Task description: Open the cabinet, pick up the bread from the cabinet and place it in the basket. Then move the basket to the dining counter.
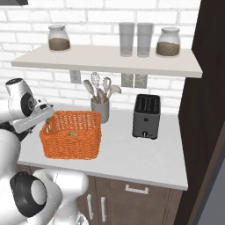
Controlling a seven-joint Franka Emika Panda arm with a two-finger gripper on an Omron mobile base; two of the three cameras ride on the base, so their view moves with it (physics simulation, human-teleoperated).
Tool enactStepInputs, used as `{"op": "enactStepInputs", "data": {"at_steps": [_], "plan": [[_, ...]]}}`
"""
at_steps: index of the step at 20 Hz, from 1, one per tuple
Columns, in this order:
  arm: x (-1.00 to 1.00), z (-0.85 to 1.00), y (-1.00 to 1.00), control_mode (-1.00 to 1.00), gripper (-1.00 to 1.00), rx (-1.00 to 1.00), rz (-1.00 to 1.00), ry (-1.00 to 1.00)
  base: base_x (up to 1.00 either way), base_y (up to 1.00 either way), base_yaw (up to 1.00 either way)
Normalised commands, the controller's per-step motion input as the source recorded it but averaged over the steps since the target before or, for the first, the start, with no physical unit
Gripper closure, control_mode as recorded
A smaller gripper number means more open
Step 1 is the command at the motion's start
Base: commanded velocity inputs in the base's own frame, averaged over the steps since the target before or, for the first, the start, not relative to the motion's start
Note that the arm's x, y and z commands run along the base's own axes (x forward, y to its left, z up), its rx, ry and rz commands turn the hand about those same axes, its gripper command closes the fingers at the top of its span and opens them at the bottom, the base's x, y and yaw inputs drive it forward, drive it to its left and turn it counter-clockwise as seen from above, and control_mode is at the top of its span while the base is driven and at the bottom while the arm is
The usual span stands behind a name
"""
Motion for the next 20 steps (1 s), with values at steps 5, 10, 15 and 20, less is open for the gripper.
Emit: {"op": "enactStepInputs", "data": {"at_steps": [5, 10, 15, 20], "plan": [[0.22, -0.40, 0.00, -1.00, -1.00, -0.08, 0.00, -0.02, 0.00, 0.00, 0.00], [0.19, -0.41, 0.00, -1.00, -1.00, -0.04, 0.00, 0.00, 0.00, 0.00, 0.00], [0.05, -0.40, 0.00, -1.00, -1.00, -0.01, 0.00, 0.00, 0.00, 0.00, 0.00], [0.07, -0.49, 0.00, -1.00, -1.00, -0.01, 0.00, 0.01, 0.00, 0.00, 0.00]]}}
